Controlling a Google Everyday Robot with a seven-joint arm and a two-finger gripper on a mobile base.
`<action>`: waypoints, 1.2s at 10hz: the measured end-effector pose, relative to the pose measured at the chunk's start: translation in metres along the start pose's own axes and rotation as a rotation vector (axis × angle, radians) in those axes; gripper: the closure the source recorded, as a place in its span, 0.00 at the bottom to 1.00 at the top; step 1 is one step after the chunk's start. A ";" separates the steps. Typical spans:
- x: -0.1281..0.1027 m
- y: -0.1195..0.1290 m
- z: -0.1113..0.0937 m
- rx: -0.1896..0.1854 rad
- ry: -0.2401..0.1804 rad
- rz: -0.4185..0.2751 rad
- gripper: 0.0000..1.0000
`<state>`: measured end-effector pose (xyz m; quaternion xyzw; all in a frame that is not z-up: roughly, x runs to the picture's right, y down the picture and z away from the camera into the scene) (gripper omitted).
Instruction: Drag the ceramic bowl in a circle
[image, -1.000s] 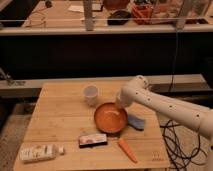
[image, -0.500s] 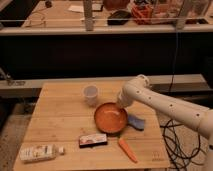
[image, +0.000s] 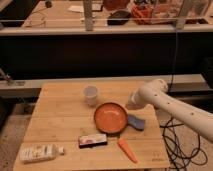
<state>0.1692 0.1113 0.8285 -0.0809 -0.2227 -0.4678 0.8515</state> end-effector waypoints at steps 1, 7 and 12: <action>-0.006 0.017 -0.016 0.042 -0.014 -0.038 0.44; -0.015 0.021 -0.033 0.230 -0.111 -0.222 0.20; -0.005 -0.022 -0.019 0.274 -0.124 -0.294 0.20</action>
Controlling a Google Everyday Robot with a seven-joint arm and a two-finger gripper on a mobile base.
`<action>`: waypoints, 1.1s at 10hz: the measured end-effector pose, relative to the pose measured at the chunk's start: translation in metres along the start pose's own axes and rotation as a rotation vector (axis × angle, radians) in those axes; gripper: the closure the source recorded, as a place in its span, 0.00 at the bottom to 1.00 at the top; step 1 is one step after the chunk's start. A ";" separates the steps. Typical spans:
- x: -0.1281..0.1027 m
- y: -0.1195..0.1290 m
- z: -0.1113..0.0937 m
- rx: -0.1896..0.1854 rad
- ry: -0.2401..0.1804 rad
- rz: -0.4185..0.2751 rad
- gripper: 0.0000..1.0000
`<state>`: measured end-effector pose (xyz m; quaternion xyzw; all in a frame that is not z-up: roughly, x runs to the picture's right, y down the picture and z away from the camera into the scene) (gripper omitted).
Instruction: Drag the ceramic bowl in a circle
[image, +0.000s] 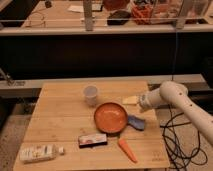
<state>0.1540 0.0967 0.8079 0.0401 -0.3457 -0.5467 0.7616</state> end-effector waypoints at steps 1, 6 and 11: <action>0.005 -0.009 0.010 0.009 0.002 -0.030 0.20; 0.017 -0.019 0.045 -0.011 -0.021 -0.100 0.20; 0.013 -0.003 0.088 -0.031 -0.110 -0.078 0.20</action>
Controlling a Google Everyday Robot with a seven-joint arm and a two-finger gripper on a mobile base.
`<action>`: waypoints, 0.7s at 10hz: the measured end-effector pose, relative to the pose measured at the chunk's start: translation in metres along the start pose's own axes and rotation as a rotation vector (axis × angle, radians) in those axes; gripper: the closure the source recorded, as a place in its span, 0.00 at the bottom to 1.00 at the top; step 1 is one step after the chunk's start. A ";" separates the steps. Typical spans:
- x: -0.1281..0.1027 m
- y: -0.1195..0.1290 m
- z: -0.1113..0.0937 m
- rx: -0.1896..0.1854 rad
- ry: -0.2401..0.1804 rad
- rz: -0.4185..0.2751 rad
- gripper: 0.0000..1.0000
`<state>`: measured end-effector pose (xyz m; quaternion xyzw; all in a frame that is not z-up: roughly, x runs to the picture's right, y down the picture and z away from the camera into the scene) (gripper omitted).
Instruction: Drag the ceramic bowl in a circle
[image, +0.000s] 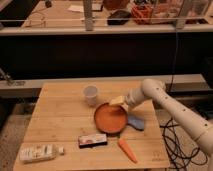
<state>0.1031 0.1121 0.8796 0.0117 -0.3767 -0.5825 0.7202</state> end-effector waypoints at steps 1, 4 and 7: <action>0.000 0.001 0.003 -0.002 -0.003 0.002 0.23; -0.001 0.000 -0.001 -0.006 0.006 0.015 0.30; -0.002 0.000 -0.003 -0.024 0.008 0.024 0.31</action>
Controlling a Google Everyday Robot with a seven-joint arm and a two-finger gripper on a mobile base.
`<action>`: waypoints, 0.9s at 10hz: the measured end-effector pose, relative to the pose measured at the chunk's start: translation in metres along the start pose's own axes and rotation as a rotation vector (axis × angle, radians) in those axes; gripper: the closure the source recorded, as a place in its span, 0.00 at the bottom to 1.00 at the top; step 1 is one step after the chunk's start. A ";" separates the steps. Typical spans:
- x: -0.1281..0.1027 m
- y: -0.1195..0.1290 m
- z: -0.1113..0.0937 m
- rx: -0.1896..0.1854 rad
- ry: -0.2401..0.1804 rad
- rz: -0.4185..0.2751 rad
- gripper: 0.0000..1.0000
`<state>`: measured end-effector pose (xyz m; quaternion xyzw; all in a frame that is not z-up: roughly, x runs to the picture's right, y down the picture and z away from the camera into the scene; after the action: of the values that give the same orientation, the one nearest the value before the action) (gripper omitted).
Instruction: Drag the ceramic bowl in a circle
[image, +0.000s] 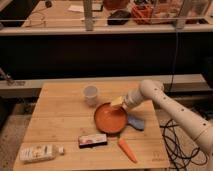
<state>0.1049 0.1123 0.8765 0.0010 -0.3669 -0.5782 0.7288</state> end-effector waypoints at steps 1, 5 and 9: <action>0.001 -0.003 0.002 -0.009 -0.004 -0.003 0.37; 0.001 -0.001 0.002 -0.031 -0.011 -0.001 0.44; 0.001 0.000 0.005 -0.060 -0.019 0.002 0.65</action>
<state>0.1022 0.1136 0.8806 -0.0265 -0.3563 -0.5882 0.7255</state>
